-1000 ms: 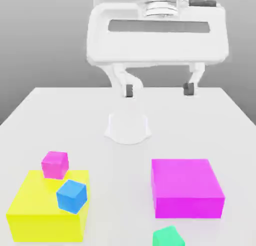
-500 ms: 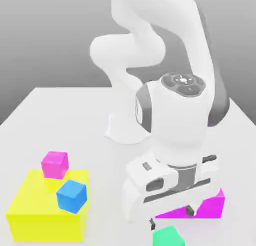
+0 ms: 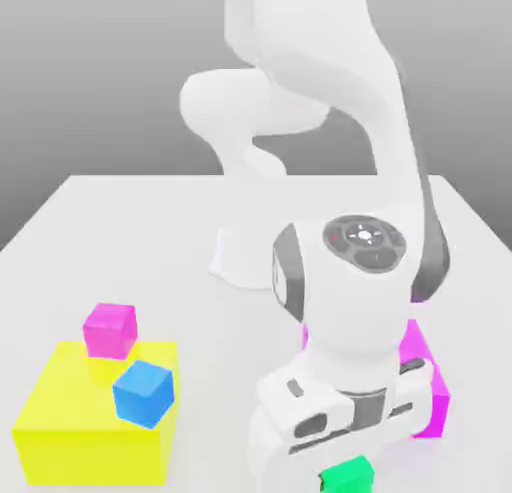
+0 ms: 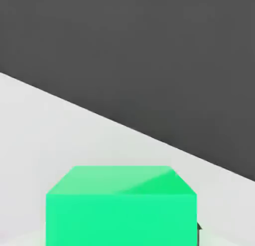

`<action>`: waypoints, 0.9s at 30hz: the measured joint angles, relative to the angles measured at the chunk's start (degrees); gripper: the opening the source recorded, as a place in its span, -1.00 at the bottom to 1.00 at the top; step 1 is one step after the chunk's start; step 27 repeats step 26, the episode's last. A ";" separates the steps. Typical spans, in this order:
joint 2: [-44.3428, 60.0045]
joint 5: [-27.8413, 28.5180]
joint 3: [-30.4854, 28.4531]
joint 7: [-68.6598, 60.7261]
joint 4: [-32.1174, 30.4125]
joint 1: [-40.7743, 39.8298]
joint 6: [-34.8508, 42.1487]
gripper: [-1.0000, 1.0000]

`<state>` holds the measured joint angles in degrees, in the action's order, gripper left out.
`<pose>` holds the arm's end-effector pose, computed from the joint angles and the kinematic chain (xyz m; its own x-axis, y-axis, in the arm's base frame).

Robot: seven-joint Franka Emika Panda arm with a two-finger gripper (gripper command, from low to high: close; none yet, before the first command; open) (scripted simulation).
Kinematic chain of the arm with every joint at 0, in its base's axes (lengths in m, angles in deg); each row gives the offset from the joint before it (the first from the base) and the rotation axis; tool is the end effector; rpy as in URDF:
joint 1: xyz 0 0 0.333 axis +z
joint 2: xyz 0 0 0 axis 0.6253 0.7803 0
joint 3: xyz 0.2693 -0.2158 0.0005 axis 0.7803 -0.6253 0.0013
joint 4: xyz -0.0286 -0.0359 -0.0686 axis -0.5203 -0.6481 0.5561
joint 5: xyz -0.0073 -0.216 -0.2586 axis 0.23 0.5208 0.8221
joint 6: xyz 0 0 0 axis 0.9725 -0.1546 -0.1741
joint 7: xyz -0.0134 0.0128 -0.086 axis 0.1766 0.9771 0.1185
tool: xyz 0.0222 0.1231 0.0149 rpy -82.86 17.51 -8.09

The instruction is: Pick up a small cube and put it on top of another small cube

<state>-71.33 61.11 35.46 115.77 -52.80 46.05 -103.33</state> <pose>0.4915 0.0784 0.2540 0.9189 -0.3945 0.0002 -0.3945 -0.9189 0.0008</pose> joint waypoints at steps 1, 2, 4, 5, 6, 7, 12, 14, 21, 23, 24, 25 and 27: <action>-2.06 -0.48 -0.93 1.21 -0.93 -0.72 1.12 -1.00; -4.13 -0.88 -1.97 2.62 -1.92 -1.50 2.20 -1.00; -8.26 -1.35 -4.30 5.98 -3.98 -3.13 4.26 -1.00; -10.33 -1.38 -5.47 7.86 -5.03 -4.00 5.28 -1.00; -12.41 -1.28 -6.62 9.84 -6.08 -5.17 6.30 -1.00; -14.49 -1.06 -7.67 11.92 -7.14 -7.25 7.31 -1.00; -24.96 0.99 -11.12 23.03 -12.42 -14.16 12.40 -1.00; -29.18 2.00 -12.13 27.63 -14.53 -16.80 14.45 -1.00; -33.09 3.47 -14.55 36.88 -20.73 -23.54 12.04 -1.00; -29.91 2.97 -14.88 36.57 -21.89 -23.42 7.73 1.00; -29.91 2.97 -14.88 36.57 -21.89 -23.42 7.73 1.00; -29.91 2.97 -14.88 36.57 -21.89 -23.42 7.73 1.00; -29.91 2.97 -14.88 36.57 -21.89 -23.42 7.73 1.00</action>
